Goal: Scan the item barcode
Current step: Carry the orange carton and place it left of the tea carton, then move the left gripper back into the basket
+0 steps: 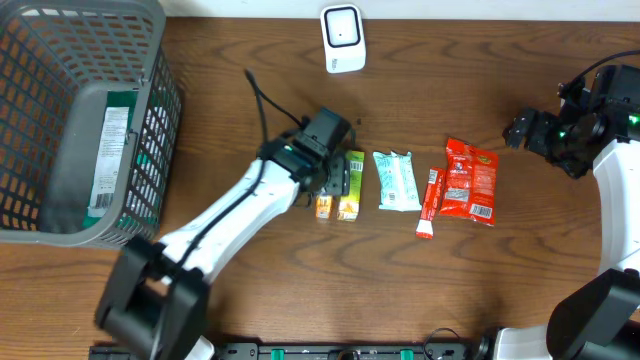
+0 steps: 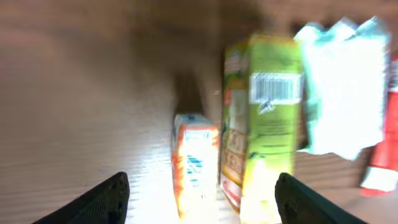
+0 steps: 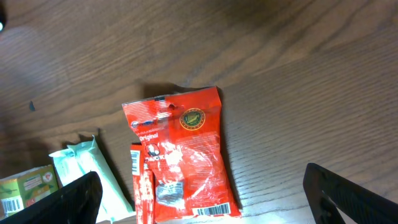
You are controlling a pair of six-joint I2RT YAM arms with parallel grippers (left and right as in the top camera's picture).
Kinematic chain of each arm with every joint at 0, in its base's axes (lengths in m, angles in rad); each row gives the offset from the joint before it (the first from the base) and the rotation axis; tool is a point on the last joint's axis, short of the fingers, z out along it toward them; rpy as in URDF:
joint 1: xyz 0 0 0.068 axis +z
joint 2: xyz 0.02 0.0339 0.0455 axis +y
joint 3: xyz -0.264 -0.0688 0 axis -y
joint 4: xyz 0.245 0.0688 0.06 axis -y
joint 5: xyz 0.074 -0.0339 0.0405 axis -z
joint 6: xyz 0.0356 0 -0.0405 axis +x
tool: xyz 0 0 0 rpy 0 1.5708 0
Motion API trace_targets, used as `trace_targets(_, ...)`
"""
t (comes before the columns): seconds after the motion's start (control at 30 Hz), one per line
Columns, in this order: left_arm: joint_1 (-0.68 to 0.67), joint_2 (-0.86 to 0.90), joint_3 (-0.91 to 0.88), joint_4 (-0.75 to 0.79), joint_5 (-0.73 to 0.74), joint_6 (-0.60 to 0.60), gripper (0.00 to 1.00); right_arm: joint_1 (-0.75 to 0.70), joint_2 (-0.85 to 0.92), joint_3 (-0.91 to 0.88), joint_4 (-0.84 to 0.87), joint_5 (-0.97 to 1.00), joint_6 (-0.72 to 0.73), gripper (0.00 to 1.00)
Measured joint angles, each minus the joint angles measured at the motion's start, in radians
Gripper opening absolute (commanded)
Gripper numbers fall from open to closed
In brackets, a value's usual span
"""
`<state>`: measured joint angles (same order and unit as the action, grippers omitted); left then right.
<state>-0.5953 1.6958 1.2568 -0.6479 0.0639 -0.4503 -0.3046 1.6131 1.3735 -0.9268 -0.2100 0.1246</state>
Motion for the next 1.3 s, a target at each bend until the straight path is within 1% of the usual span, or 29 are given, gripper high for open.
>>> trace_targets(0.07, 0.028, -0.039, 0.049, -0.051, -0.002, 0.023, 0.76, 0.0, 0.0, 0.0, 0.0, 0.0, 0.0, 0.99)
trace_targets(0.13, 0.085, -0.087, 0.118, -0.108, -0.008, 0.06, 0.76, 0.0, 0.0, 0.0, 0.0, 0.0, 0.0, 0.99)
trace_targets(0.17, 0.116, -0.096, 0.161, -0.168, -0.006, 0.077, 0.76, 0.0, 0.0, 0.0, 0.0, 0.0, 0.0, 0.99)
trace_targets(0.27, 0.252, -0.132, 0.275, -0.262, -0.011, 0.136, 0.77, 0.0, 0.0, 0.0, 0.0, 0.0, 0.0, 0.99)
trace_targets(0.3, 0.303, -0.142, 0.306, -0.276, -0.014, 0.149, 0.8, 0.0, 0.0, 0.0, 0.0, 0.0, 0.0, 0.99)
trace_targets(0.43, 0.524, -0.189, 0.399, -0.301, -0.018, 0.193, 0.8, 0.0, 0.0, 0.0, 0.0, 0.0, 0.0, 0.99)
trace_targets(0.57, 0.702, -0.23, 0.421, -0.314, -0.014, 0.224, 0.82, 0.0, 0.0, 0.0, 0.0, 0.0, 0.0, 0.99)
trace_targets(0.73, 0.879, -0.241, 0.421, -0.314, 0.021, 0.249, 0.85, 0.0, 0.0, 0.0, 0.0, 0.0, 0.0, 0.99)
trace_targets(0.87, 0.974, -0.228, 0.422, -0.288, 0.039, 0.265, 0.85, 0.0, 0.0, 0.0, 0.0, 0.0, 0.0, 0.99)
trace_targets(0.93, 1.003, -0.214, 0.421, -0.283, 0.04, 0.278, 0.89, 0.0, 0.0, 0.0, 0.0, 0.0, 0.0, 0.99)
trace_targets(1.03, 1.04, -0.182, 0.421, -0.282, 0.042, 0.312, 0.9, 0.0, 0.0, 0.0, 0.0, 0.0, 0.0, 0.99)
trace_targets(1.17, 1.08, -0.106, 0.421, -0.278, 0.042, 0.368, 0.91, 0.0, 0.0, 0.0, 0.0, 0.0, 0.0, 0.99)
trace_targets(1.3, 1.103, -0.004, 0.421, -0.291, 0.042, 0.398, 0.91, 0.0, 0.0, 0.0, 0.0, 0.0, 0.0, 0.99)
